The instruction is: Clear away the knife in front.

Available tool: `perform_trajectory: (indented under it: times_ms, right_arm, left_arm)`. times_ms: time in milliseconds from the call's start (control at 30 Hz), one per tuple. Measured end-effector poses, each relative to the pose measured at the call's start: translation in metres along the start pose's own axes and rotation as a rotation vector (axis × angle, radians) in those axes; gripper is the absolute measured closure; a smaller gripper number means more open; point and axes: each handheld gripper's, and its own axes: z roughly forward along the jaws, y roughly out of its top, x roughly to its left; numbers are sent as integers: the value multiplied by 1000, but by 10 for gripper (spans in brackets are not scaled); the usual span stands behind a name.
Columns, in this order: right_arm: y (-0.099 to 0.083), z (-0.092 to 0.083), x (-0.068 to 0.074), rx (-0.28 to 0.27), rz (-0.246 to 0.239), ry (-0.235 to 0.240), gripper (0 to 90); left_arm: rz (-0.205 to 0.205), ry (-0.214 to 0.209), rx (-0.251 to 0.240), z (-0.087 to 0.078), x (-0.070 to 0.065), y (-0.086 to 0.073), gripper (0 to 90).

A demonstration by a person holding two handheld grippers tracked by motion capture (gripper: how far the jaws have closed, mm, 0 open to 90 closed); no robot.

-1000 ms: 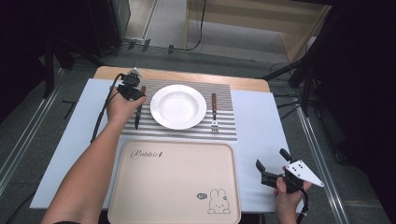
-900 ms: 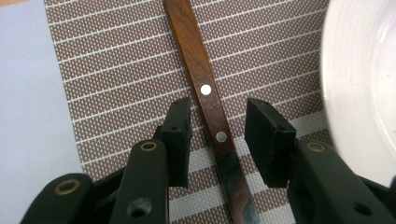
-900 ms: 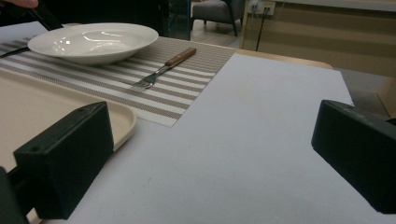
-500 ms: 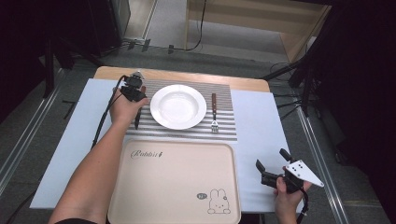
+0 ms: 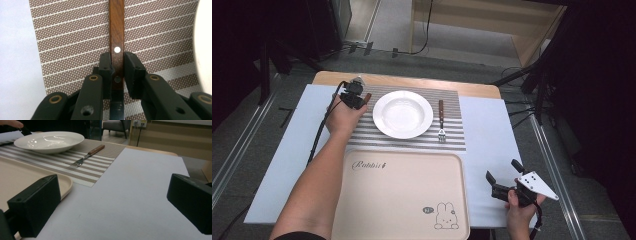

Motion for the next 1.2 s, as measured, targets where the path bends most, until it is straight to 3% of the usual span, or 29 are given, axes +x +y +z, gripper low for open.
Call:
perform_trajectory:
  times_ms: [67,200,467,633,1200]
  right_arm:
    - [0,0,0,1,-1,0,0]
    - [0,1,0,3,-1,-2,0]
    - [0,1,0,4,0,-2,0]
    - [0,1,0,3,0,-1,0]
    - [0,0,0,-3,-5,2,0]
  left_arm:
    - [20,-7,-3,0,1,0,743]
    - [18,-27,1,0,4,0,752]
    - [42,-8,-5,-1,1,-1,760]
    - [38,-21,-3,-3,2,0,761]
    - [36,-113,-63,-42,7,-7,760]
